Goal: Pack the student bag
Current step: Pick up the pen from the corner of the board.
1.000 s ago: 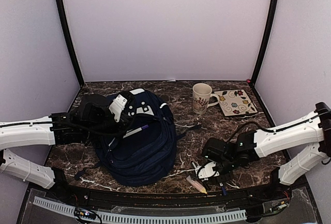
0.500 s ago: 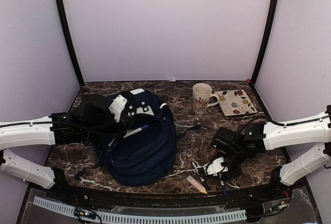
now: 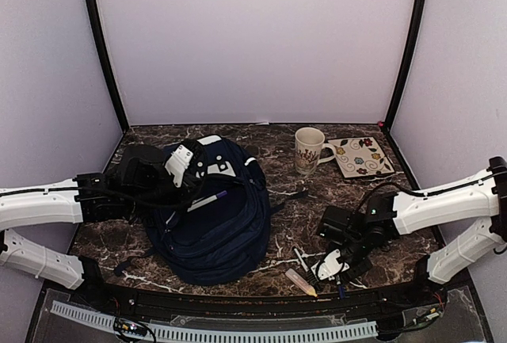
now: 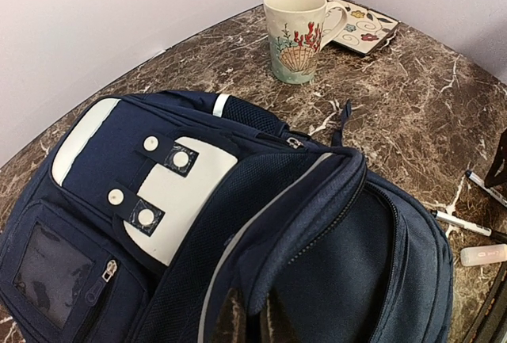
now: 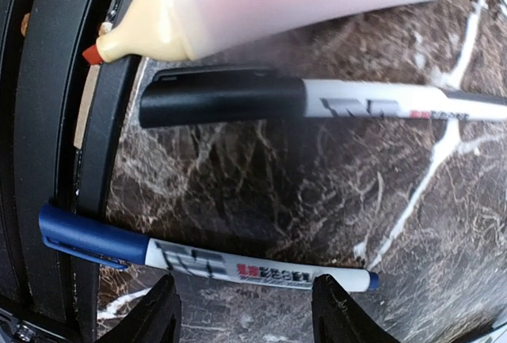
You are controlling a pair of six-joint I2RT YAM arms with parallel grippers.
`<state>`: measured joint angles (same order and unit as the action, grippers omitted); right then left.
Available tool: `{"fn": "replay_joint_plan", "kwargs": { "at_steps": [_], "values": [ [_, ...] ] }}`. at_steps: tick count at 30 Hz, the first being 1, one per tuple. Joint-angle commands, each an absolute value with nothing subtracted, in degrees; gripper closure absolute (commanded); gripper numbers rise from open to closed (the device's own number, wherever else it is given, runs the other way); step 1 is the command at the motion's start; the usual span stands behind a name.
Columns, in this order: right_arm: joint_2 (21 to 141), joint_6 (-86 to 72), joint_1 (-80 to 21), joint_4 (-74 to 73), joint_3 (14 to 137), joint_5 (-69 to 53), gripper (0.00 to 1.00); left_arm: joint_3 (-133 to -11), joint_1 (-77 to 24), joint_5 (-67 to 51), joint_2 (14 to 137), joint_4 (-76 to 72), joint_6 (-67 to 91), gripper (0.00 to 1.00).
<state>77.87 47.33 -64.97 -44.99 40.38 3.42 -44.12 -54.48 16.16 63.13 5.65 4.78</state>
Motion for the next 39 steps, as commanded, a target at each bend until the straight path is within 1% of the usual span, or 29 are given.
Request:
{"fn": "replay_joint_plan", "kwargs": {
  "at_steps": [1,6,11,17,21,25,27,34,39],
  "values": [
    [80.36,48.69,-66.73,-43.09,40.58,4.37,0.43,-43.77,-53.61,18.59,61.0,2.81,5.52,1.0],
    [83.08,48.34,-67.33,-41.67,41.41,2.97,0.45,-43.83,-53.61,18.54,60.91,3.22,5.36,1.0],
    [84.92,47.74,-66.71,-41.98,41.98,2.13,0.51,-43.52,-53.61,18.67,60.64,3.3,5.39,1.0],
    [88.07,46.15,-60.36,-43.89,43.86,-0.05,0.67,-42.69,-53.61,18.51,60.62,2.54,5.71,1.0],
    [87.81,45.35,-57.44,-43.86,44.08,-0.68,0.73,-42.45,-53.61,17.99,60.9,2.2,6.1,1.0],
    [88.79,44.1,-54.8,-44.21,43.74,-1.31,0.86,-42.28,-53.61,17.92,60.83,2.27,6.09,1.0],
    [89.38,44.09,-53.91,-44.69,43.42,-1.93,0.9,-42.23,-53.61,18.01,60.69,2.16,6.15,1.0],
    [86.89,45.19,-53.44,-45.87,43.08,-2.39,0.95,-42.57,-53.61,17.7,60.74,2.27,6.11,1.0],
    [84.59,44.7,-53.44,-50.2,47.25,-5.43,0.97,-42.43,-53.61,17.83,60.31,2.5,6.31,1.0]
  ]
}}
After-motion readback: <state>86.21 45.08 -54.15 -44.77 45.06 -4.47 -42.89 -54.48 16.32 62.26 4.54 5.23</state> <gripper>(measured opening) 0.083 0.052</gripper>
